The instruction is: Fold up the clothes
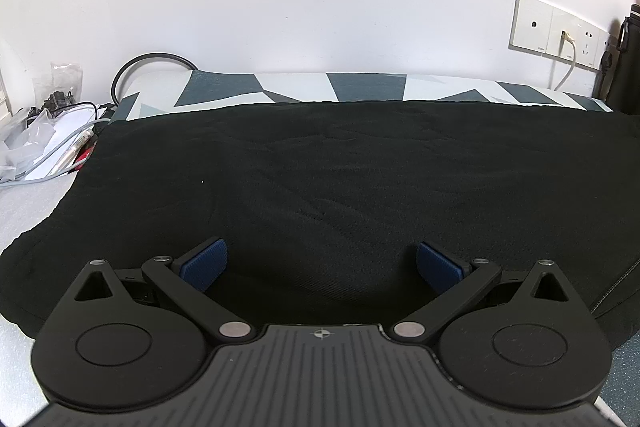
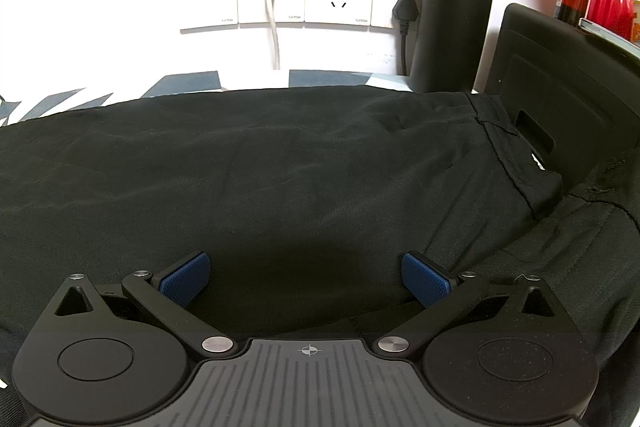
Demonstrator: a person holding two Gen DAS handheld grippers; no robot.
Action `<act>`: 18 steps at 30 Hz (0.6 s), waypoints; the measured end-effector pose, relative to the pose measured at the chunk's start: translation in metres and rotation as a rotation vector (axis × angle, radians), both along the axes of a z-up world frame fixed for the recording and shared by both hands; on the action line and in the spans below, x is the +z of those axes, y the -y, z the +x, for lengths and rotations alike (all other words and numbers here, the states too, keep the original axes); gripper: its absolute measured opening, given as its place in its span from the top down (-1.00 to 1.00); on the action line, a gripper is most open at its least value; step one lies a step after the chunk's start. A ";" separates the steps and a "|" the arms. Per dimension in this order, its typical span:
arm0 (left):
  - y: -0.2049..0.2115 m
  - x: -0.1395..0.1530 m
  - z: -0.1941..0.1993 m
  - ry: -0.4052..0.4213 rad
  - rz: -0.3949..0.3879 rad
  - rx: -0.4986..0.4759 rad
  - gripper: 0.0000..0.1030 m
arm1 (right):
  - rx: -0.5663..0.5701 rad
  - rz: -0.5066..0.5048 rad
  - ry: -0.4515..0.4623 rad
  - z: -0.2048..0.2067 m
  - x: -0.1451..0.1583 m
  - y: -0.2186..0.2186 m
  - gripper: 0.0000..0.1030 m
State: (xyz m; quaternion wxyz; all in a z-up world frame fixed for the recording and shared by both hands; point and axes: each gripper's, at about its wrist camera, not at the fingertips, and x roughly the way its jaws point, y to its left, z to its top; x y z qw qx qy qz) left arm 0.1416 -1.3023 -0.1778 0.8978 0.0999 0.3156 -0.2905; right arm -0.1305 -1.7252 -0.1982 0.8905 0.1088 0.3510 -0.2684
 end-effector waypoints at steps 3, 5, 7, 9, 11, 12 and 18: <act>0.000 0.000 0.000 0.000 -0.001 -0.001 -1.00 | 0.000 0.000 0.000 0.000 0.000 0.000 -0.99; 0.000 0.000 0.000 0.000 -0.001 -0.001 -1.00 | -0.001 0.000 0.000 0.000 0.000 0.000 -0.99; 0.000 0.000 0.000 0.000 0.000 -0.001 -1.00 | -0.001 0.000 0.000 0.000 0.000 -0.001 -0.99; 0.000 0.000 0.000 0.000 0.000 -0.001 -1.00 | -0.001 0.001 0.000 0.000 0.000 -0.001 -0.99; 0.000 0.000 0.000 0.000 0.000 0.000 -1.00 | -0.002 0.001 0.000 0.000 0.000 -0.001 -0.99; 0.000 0.000 0.000 0.000 0.000 0.000 -1.00 | -0.002 0.001 0.000 0.000 0.000 -0.001 -0.99; 0.000 0.000 0.000 0.001 0.001 0.005 -1.00 | 0.000 0.001 -0.001 0.000 0.000 0.000 -0.99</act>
